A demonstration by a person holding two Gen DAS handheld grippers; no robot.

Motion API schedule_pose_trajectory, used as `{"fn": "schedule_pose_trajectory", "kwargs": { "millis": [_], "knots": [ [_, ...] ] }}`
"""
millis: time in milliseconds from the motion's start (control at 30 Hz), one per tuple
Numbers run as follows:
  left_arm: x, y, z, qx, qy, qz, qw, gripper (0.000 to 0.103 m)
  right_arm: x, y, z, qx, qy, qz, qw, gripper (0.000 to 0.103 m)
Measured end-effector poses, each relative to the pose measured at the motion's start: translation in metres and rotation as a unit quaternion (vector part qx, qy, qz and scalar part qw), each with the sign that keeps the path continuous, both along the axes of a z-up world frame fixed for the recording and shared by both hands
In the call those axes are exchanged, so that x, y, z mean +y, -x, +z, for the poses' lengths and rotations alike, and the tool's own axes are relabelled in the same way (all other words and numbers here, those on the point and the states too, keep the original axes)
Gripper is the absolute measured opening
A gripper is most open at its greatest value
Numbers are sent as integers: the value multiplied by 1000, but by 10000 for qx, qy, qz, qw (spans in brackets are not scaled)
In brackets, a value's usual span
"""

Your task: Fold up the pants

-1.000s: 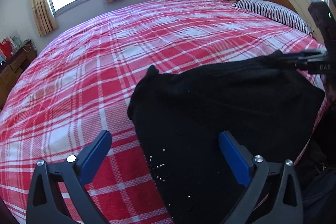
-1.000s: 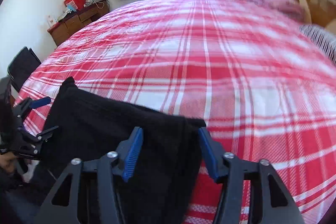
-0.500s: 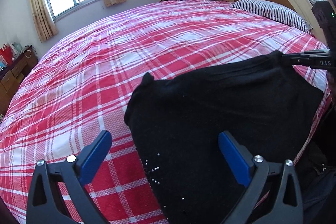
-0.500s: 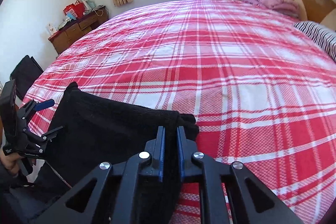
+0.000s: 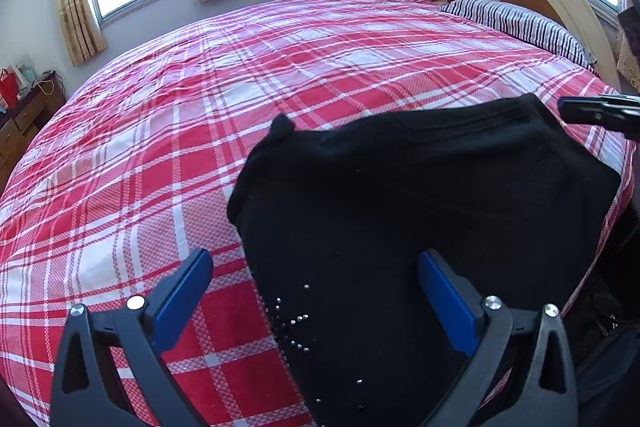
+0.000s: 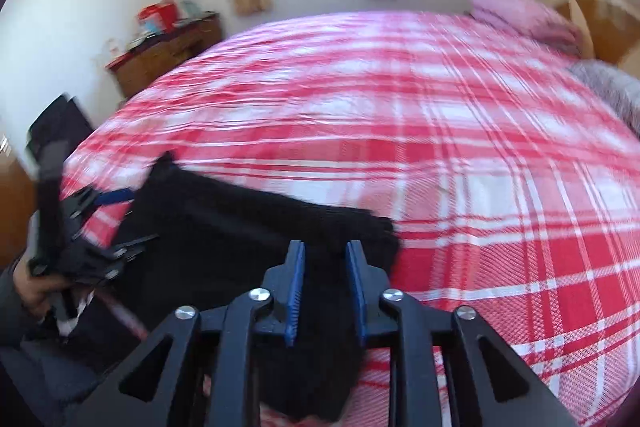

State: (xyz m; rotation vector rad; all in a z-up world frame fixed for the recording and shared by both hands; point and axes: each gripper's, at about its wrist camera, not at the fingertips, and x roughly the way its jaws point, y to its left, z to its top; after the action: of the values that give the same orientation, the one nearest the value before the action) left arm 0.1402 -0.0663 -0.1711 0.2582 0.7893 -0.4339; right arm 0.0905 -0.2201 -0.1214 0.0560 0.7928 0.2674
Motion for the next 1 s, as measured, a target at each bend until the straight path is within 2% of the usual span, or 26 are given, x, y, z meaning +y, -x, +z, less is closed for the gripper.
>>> {"fn": "schedule_pose_trajectory", "kwargs": {
  "millis": [100,200,367,500,567,733,1000],
  "knots": [
    [-1,1,0,-3,-7,5,10000,103,18,6,-6,161,42,465,9988,32],
    [-1,1,-1,6,8,-11,10000,103,25,0,-26,420,500,456,9968,32],
    [1,0,-1,45,102,-3,9999,103,10,-1,-20,451,-16,434,9980,33],
    [2,1,0,-14,110,-57,9999,103,-10,-2,-14,403,-213,43,9989,53],
    [4,-2,-2,78,242,-58,9997,103,-22,-6,-17,510,-342,-146,9980,53],
    [22,-13,-10,521,984,-4,9938,103,-40,-14,-31,842,-560,-446,9939,53],
    [26,-17,-13,427,1312,-147,9903,103,-50,-20,-42,1023,-1139,-393,9874,53]
  ]
}}
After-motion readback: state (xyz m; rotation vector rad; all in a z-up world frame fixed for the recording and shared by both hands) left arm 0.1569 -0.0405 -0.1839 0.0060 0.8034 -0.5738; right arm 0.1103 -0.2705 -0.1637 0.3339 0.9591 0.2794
